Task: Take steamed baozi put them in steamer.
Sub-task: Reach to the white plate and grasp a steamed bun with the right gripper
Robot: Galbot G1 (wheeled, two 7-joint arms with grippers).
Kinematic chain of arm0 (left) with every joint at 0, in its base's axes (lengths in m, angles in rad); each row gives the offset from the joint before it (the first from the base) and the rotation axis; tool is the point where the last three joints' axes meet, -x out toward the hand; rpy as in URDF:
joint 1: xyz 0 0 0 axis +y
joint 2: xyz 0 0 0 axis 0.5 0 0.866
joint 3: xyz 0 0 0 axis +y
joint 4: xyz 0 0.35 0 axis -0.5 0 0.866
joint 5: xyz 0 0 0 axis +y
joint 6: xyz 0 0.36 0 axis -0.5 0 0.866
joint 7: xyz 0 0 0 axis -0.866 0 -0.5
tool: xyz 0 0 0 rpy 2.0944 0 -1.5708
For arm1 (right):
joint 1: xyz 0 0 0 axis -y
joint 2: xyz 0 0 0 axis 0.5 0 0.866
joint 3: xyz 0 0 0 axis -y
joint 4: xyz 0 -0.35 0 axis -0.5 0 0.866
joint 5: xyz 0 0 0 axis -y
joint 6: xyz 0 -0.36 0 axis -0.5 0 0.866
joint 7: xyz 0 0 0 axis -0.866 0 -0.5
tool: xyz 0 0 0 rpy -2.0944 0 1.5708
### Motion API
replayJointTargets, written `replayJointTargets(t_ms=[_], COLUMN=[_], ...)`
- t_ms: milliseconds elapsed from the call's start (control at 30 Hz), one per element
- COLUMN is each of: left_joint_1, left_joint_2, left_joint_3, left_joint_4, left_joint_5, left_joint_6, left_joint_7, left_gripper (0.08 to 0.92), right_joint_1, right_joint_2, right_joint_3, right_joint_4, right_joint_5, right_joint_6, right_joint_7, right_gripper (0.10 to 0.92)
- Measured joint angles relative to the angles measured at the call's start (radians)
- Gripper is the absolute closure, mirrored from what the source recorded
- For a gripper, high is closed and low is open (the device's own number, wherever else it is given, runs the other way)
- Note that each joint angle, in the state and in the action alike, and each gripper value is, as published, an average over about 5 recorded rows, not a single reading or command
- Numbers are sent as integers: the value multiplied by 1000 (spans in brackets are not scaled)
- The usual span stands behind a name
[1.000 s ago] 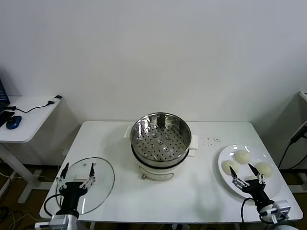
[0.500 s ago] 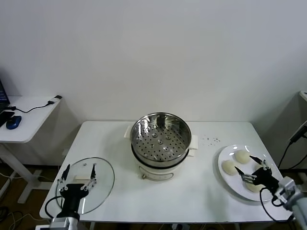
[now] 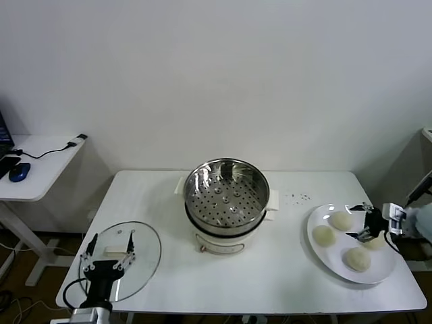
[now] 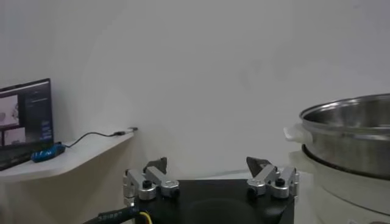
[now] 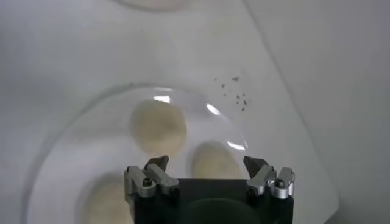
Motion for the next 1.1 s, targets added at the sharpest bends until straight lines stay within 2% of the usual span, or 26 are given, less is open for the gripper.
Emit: replayJointTargets(t_ms=[200,400,1000,1100], left_joint_1=[-8,-16,-37,-37], left_joint_2=[2,5,7,8], left_joint_3=[-4,-10,-17,-17], left_joint_4=[8,18,50,52], left_joint_5=[-1,-2,-4,-4], left_joint_6=[6,10,16,16], left_joint_7=[-2,-4,-6,-6], left_gripper=[177,177,177,177], right_joint_1=[250,366,420,421], right_joint_2=[59,138,321,335], right_joint_3=[-277,-418,-480,-475], right_joint_4=[-147,-269,-492,-510], right_joint_5=[-55,-94,-186,-198], right_joint_6=[43,67,114,118], right_joint_7=[-55,-86,-121,-126], right_gripper=[203,203,203,228])
